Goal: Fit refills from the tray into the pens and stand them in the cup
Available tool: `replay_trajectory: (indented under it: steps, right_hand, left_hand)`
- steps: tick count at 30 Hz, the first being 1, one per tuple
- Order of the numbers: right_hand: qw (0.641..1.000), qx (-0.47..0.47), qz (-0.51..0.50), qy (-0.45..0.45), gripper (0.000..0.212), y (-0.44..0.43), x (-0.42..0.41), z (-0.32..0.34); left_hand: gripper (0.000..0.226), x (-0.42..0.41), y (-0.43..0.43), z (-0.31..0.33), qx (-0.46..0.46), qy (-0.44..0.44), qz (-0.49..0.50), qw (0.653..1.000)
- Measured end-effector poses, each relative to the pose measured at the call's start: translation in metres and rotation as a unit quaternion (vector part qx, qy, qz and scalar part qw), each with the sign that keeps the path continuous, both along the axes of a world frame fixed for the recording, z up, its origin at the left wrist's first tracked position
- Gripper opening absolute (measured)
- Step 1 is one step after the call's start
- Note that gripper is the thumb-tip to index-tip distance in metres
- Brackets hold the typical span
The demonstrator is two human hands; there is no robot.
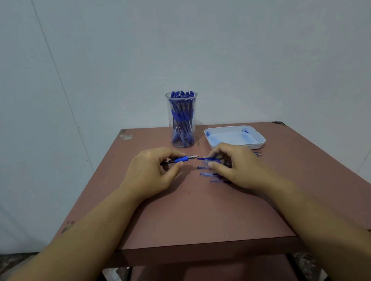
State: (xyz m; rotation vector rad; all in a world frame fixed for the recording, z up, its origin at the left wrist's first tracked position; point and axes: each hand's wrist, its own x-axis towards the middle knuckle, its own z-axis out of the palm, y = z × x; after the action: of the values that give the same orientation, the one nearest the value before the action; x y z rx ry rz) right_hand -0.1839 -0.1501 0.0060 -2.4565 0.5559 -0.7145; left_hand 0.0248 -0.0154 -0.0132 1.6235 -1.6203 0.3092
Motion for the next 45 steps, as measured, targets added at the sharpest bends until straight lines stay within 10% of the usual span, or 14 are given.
replay_trajectory:
  steps: [25,34,45]
  right_hand:
    - [0.966,0.219,0.017,-0.136,0.008,0.014,0.024,0.012]
    - [0.940,0.106,-0.105,-0.306,0.036,-0.047,0.023,0.094]
    - [0.981,-0.044,-0.075,-0.172,0.017,-0.110,0.079,0.125]
  left_hand:
    - [0.029,-0.015,-0.019,0.001,-0.059,0.036,-0.079,0.994]
    - [0.074,0.048,-0.043,0.044,-0.034,0.009,0.042,0.998]
    - [0.069,0.068,-0.098,0.052,-0.034,0.083,0.019,0.996]
